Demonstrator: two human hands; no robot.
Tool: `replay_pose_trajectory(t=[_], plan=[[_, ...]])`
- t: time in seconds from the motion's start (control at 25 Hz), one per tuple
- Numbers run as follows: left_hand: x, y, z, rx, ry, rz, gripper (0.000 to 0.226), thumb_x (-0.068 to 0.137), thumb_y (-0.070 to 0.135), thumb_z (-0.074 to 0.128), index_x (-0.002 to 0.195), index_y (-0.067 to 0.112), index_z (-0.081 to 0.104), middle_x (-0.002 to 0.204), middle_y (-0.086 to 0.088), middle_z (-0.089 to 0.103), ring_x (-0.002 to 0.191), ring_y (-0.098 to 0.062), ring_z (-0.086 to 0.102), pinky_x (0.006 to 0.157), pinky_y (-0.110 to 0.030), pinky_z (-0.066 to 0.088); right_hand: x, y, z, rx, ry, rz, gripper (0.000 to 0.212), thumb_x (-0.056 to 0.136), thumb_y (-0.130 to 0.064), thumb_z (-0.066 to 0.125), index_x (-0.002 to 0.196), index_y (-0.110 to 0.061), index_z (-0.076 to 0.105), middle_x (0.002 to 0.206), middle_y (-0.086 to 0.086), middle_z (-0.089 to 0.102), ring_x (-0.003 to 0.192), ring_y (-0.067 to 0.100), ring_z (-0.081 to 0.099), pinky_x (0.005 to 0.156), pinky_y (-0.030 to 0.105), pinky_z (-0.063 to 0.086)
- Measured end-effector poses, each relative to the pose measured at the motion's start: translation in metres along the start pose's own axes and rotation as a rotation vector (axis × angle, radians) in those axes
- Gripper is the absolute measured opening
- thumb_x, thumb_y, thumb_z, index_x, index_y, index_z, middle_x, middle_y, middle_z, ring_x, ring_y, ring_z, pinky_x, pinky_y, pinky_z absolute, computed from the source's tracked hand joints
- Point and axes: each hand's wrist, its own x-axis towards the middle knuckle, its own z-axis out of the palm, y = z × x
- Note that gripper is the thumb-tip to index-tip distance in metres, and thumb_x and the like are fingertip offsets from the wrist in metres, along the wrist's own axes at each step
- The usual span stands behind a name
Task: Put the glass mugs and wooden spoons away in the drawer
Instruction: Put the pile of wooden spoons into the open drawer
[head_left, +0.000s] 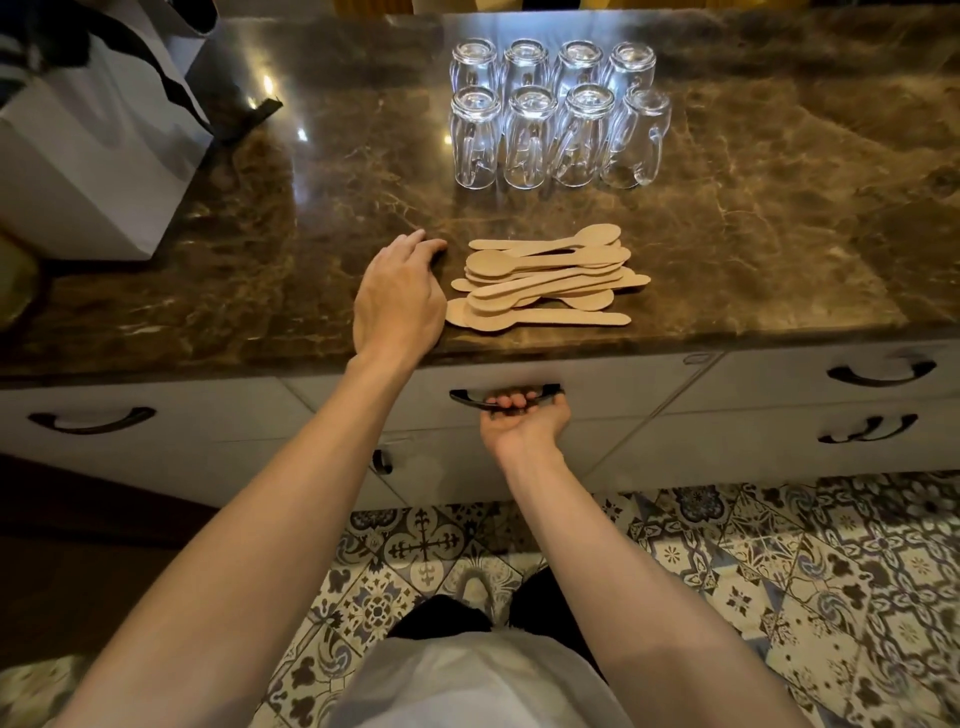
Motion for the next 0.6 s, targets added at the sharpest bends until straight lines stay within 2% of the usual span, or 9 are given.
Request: replay_pose_trajectory(t=[0.08,0.2,0.6], plan=[[0.001,0.0,0.003,0.076,-0.023,0.023,0.042,0.096,0.016,0.031,0.135,0.019,0.047,0.146,-0.005,0.041,0.137,-0.018,0.031,0.117,-0.039,0.014,-0.002,0.0,-0.001,0.003,-0.001,-0.008,0.048,0.094,-0.048,0.036,0.056,-0.019,0.034,0.045,-0.003,0.03,0.046,0.014,0.024,0.051,0.024,0.027],[0.004,-0.002,0.006,0.152,-0.101,0.004,0.044,0.099,0.025,0.025,0.142,0.028,0.035,0.153,-0.004,0.027,0.143,-0.023,0.015,0.118,-0.045,0.0,-0.003,0.001,-0.006,-0.002,-0.026,-0.008,0.05,0.095,-0.048,0.035,0.054,-0.019,0.034,0.038,-0.004,0.03,0.046,0.014,0.023,0.051,0.025,0.027],[0.005,-0.004,0.008,0.125,-0.097,0.009,0.043,0.099,0.027,0.026,0.141,0.03,0.035,0.154,-0.002,0.026,0.144,-0.021,0.013,0.118,-0.044,0.0,-0.022,0.002,-0.044,0.003,0.024,0.024,0.046,0.093,-0.046,0.039,0.055,-0.02,0.036,0.045,-0.004,0.03,0.046,0.014,0.024,0.052,0.025,0.027]])
